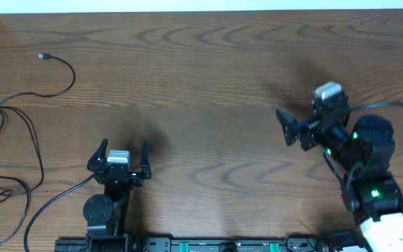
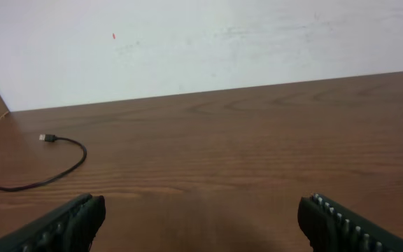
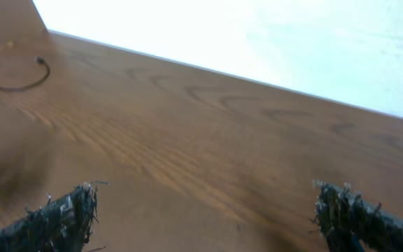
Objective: Untangle cables
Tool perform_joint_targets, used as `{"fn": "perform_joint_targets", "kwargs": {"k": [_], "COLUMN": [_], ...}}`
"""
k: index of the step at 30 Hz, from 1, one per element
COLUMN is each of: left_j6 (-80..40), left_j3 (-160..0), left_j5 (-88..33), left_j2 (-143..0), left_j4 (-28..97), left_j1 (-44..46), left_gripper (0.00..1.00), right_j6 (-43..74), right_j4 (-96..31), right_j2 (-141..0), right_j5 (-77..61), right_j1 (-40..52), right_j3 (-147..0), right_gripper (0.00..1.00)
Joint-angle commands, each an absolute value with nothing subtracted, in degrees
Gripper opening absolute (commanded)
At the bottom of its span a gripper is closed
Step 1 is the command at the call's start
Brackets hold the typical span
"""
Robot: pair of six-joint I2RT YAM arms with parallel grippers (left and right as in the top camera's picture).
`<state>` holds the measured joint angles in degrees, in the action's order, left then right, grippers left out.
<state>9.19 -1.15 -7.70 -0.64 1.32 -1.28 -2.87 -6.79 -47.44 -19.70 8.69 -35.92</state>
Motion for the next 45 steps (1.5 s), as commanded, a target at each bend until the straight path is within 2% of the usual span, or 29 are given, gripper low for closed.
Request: {"fn": "perform_joint_targets", "kwargs": {"k": [1, 24, 35, 41, 45], "left_j6": [8.95, 8.95, 8.95, 8.95, 8.95], "left_j3": [-0.23, -0.23, -0.23, -0.23, -0.23], "left_j5": [-8.34, -8.34, -8.34, -8.34, -8.34], "left_j2": [-0.38, -0.38, -0.38, -0.38, -0.38], "left_j4": [3.42, 3.42, 3.42, 3.42, 3.42], "left_j1": [-1.19, -1.19, -1.19, -1.19, -1.19], "left_gripper": [0.92, 0.93, 0.92, 0.93, 0.92], "right_j6": [-1.10, 3.40, 2.07, 1.02, 0.21], "right_j4": [-3.92, 15.44, 6.33, -3.25, -2.81], "right_j2": [-43.64, -16.69, -6.17, -0.78, -0.27], "right_j5": [-20.08, -20.10, -19.64, -19.59, -19.42], "right_j1": [8.56, 8.56, 8.56, 8.58, 8.62], "right_j3": [-30.00, -0.95, -0.30, -0.32, -0.30], "right_gripper": [0.99, 0.99, 0.99, 0.99, 0.99]}}
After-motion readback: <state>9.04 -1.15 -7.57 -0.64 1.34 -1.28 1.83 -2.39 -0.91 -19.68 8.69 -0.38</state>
